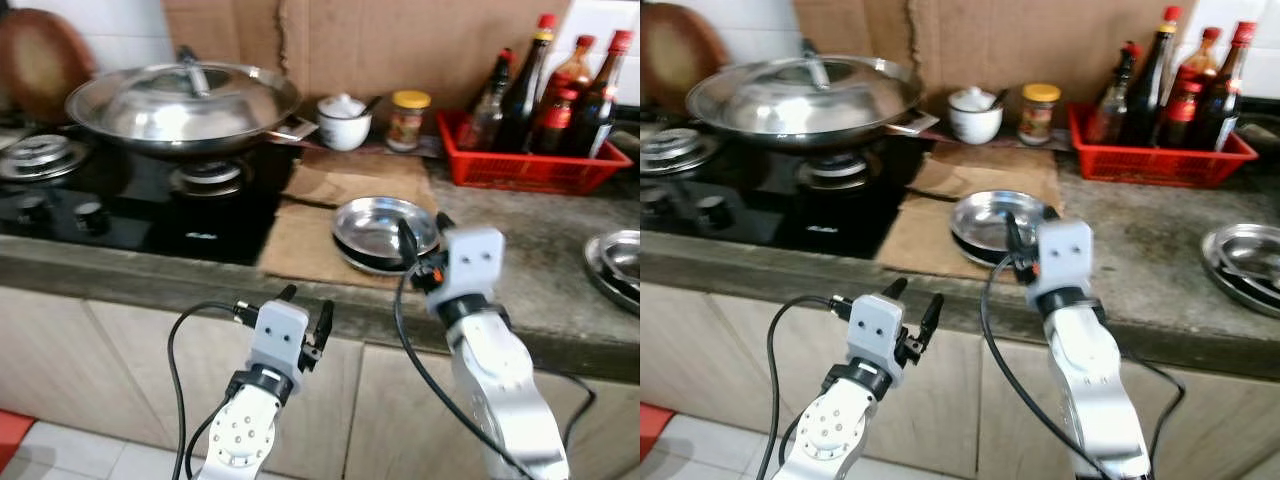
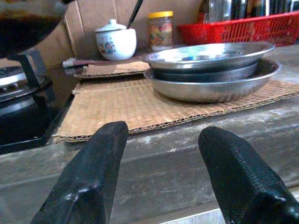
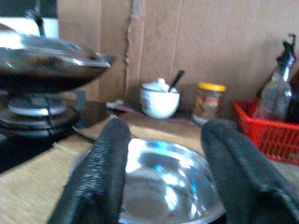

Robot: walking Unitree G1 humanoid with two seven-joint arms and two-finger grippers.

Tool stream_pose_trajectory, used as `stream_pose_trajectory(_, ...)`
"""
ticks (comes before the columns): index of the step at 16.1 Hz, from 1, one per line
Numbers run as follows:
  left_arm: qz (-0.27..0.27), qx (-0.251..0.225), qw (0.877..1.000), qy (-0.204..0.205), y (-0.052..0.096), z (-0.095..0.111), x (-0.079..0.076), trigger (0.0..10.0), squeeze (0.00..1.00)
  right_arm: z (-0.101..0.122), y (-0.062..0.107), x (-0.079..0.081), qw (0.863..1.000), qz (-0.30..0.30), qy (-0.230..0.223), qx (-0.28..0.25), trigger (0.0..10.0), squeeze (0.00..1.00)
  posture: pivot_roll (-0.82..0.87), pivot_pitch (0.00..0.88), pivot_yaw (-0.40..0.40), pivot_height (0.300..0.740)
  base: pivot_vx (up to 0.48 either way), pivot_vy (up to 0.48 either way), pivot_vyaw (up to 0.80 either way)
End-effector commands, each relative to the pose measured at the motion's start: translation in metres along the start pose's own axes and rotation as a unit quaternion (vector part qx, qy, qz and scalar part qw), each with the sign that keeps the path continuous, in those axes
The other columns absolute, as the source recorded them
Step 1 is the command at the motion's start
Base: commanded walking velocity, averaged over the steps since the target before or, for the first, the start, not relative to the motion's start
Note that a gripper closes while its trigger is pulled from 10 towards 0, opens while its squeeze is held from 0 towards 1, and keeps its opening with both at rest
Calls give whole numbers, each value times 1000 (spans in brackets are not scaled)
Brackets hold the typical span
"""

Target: Kitchen organization

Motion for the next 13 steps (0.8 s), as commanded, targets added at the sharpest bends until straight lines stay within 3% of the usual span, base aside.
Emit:
stream_pose_trajectory(1,-6,-2,1000,-1,0,2,-3,10000,0,-3,-4,-6,1000,-3,-13,19,10000,1000,68,0,-38,740,0,0,0)
stream_pose_trajectory(3,-9,1,1000,-3,0,2,-4,10000,0,-8,-12,-6,999,-1,6,52,10000,1000,67,0,-39,740,0,0,0)
stream_pose_trajectory(4,-10,3,1000,-4,1,1,-4,10000,0,-11,-22,-4,997,4,9,77,10000,0,69,0,-43,740,0,0,0)
stream_pose_trajectory(7,-10,4,1000,-5,2,0,-6,10000,0,-14,-35,-11,993,-38,10,114,10000,0,76,0,-53,740,0,0,0)
stream_pose_trajectory(9,-5,5,1000,-7,2,0,-7,10000,0,-12,-50,-11,986,2,-39,165,10000,0,79,0,-64,740,0,0,0)
stream_pose_trajectory(11,-5,4,1000,-5,2,0,-8,10000,0,-13,-62,-25,976,-35,-42,211,10000,0,79,0,-67,740,0,0,0)
stream_pose_trajectory(13,-6,3,1000,-5,2,1,-9,10000,0,-12,-70,-26,972,-39,-54,224,10000,0,80,0,-74,740,0,0,0)
Point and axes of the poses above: a point about 5 cm out from each wrist's last joint towards the gripper, its own y axis pointing back from the gripper into the wrist, its own z axis along the axis of the wrist's last joint, x = y × z, the point moved 3 cm from there along -y, pointing out of the wrist towards the gripper
